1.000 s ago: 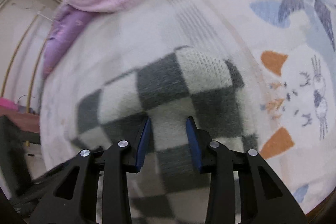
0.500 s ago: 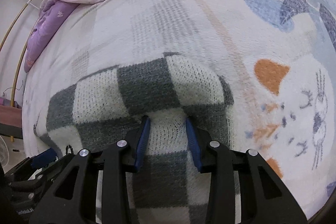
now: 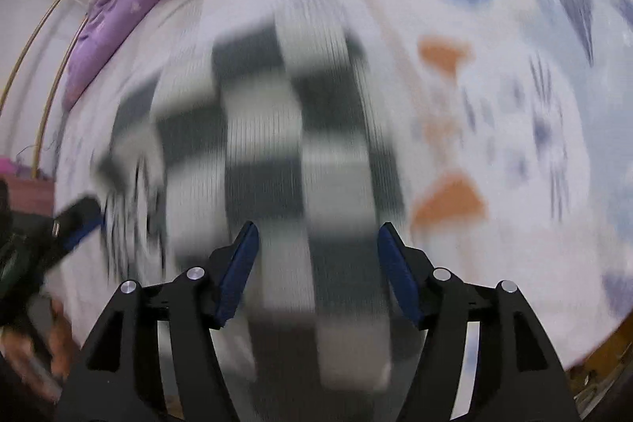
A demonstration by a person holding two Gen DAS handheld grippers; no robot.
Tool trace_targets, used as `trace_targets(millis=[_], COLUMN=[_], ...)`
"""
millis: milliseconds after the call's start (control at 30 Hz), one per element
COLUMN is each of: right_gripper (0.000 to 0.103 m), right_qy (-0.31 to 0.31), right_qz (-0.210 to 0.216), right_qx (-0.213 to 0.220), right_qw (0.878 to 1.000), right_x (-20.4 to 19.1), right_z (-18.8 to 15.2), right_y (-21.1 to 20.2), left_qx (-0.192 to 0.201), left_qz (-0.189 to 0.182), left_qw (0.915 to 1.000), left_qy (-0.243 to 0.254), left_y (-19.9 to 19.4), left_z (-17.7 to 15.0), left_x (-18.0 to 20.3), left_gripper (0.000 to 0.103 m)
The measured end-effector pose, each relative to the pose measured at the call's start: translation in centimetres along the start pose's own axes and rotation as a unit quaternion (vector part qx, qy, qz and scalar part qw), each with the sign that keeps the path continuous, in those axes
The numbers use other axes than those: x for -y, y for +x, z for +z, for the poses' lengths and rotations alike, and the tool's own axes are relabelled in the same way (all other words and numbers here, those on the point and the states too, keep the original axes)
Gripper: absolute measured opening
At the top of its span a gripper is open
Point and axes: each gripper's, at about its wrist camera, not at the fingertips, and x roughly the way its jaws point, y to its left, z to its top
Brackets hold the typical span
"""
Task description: Fold large clothes
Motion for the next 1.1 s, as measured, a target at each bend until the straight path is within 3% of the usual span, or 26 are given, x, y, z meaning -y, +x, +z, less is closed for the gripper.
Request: trace_targets(millis=[100,167,267,400,533,667,700,733,767,800,833,867,967,1067,1100], right_gripper=[0.061,0.070,0.085,0.088,0.089,0.091,0.091,0.091,0.091,0.091,0.091,0.091,0.091,0.091,0.091], right_qy=[-0.001,0.007,0.071,0.081,0.113,0.154,0.173,0.191,0.203,0.224,0.251,0.274,0.365,0.455,0.469], right_qz=[-0.013,-0.034,0.003,0.014,0.032,0.050,0.058,0.065,0.072,0.085,0.096,0.107,0.170,0.261,0.280], right_qx=[0.009,0.004,-0.013,-0.006,-0.001,0.009,0.015,0.018,0.021,0.028,0.032,0.034,0.039,0.038,0.047], right_qw=[1.000,0.999,0.997,0.997,0.993,0.987,0.983,0.979,0.976,0.971,0.963,0.955,0.915,0.850,0.836], right_x=[0.5,1.2,3.5,4.0,4.7,5.8,6.1,6.4,6.9,6.9,7.2,7.6,8.3,8.1,8.0], right_z=[-3.8,-4.9,-5.2,-5.2,-5.6,-6.7,-7.3,-8.1,-8.8,-10.1,-11.3,-12.2,-16.2,-20.0,-20.6], right_y=[-0.5,0.4,2.5,3.2,3.3,2.7,2.4,2.1,2.0,1.7,1.6,1.5,1.5,2.9,3.1], left_qx=[-0.015,-0.023,-0.037,-0.067,-0.084,-0.083,-0.087,-0.089,-0.094,-0.095,-0.096,-0.097,-0.080,-0.057,-0.053], left_qz=[0.016,0.031,0.031,0.002,-0.028,-0.016,-0.022,-0.035,-0.039,-0.044,-0.046,-0.050,-0.092,-0.115,-0.125], left_qw=[0.9986,0.9959,0.9928,0.9923,0.9864,0.9863,0.9858,0.9857,0.9856,0.9863,0.9863,0.9858,0.9841,0.9852,0.9841], left_qy=[-0.048,-0.081,-0.110,-0.104,-0.138,-0.142,-0.142,-0.139,-0.135,-0.128,-0.126,-0.128,-0.130,-0.113,-0.114], left_y=[-0.7,-1.0,-1.0,0.4,3.1,4.0,3.8,3.6,3.4,2.8,2.5,2.0,-0.9,-3.5,-4.2], left_z=[-3.9,-6.9,-10.4,-14.0,-16.0,-15.9,-15.7,-15.5,-15.1,-14.8,-14.6,-14.3,-13.0,-12.0,-11.6], left_x=[-3.0,-5.0,-6.7,-6.7,-6.6,-6.2,-6.1,-5.8,-5.7,-5.3,-5.1,-4.9,-4.2,-3.4,-2.9], left_gripper=[0.086,0.086,0.087,0.088,0.089,0.091,0.081,0.061,0.054,0.039,0.034,0.033,0.029,0.028,0.028])
